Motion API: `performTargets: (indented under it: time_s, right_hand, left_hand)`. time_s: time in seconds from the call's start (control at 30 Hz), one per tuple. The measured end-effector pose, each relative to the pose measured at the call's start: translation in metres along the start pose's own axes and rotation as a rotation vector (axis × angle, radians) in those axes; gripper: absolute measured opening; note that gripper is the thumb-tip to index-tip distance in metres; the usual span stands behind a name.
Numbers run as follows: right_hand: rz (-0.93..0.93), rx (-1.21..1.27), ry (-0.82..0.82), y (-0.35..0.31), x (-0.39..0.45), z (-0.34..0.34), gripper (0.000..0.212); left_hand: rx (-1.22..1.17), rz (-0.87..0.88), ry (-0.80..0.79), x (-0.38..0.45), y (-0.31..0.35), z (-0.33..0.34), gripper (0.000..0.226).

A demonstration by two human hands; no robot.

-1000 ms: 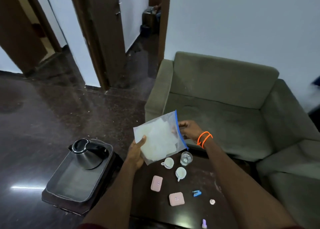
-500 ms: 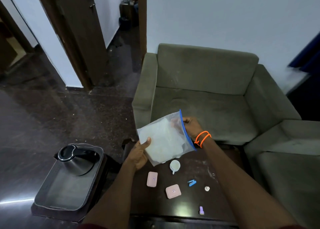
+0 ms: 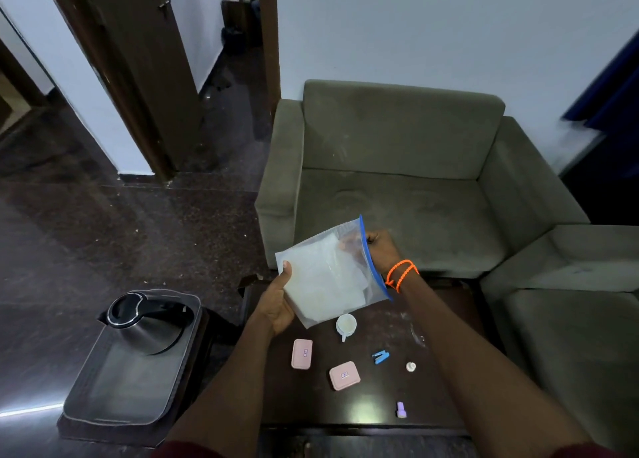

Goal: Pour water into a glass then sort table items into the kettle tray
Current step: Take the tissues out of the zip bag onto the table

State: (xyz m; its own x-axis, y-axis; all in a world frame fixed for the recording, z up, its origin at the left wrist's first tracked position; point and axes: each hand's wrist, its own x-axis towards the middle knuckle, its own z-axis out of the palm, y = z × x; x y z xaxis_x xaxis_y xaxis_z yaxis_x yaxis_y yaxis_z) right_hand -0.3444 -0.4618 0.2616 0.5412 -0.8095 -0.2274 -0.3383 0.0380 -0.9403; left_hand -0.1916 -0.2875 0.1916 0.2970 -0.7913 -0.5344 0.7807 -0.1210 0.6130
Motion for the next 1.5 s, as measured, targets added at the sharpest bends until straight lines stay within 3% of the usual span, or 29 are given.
performTargets:
  time_s: [0.23, 0.53, 0.73, 1.0, 1.17, 1.3, 1.5]
  right_hand:
    - [0.004, -0.039, -0.076, -0.005, -0.001, -0.008, 0.012]
    - [-0.009, 0.095, -0.074, -0.024, -0.018, -0.024, 0.011]
    - [-0.068, 0.18, 0.041, -0.035, -0.017, -0.036, 0.023]
    - [-0.068, 0.123, 0.039, -0.06, -0.018, -0.063, 0.008]
    - [-0.023, -0.155, -0.139, -0.078, -0.028, -0.079, 0.017]
    - [-0.043, -0.205, -0.071, -0.078, -0.029, -0.091, 0.018]
    - [-0.094, -0.072, 0.031, -0.072, -0.03, -0.126, 0.02]
  left_hand:
    - [-0.011, -0.022, -0.006, 0.009, -0.003, 0.001, 0.056]
    - [-0.04, 0.012, -0.015, 0.01, 0.003, 0.018, 0.062]
    - [-0.053, 0.04, -0.121, 0.002, 0.014, 0.039, 0.052]
    - [-0.103, 0.106, -0.1, 0.004, 0.029, 0.05, 0.064]
    - [-0.105, 0.09, -0.127, 0.004, 0.033, 0.063, 0.062]
    - [-0.09, 0.073, -0.159, 0.008, 0.025, 0.074, 0.061]
    - [-0.041, -0.016, -0.18, 0.024, 0.001, 0.083, 0.067]
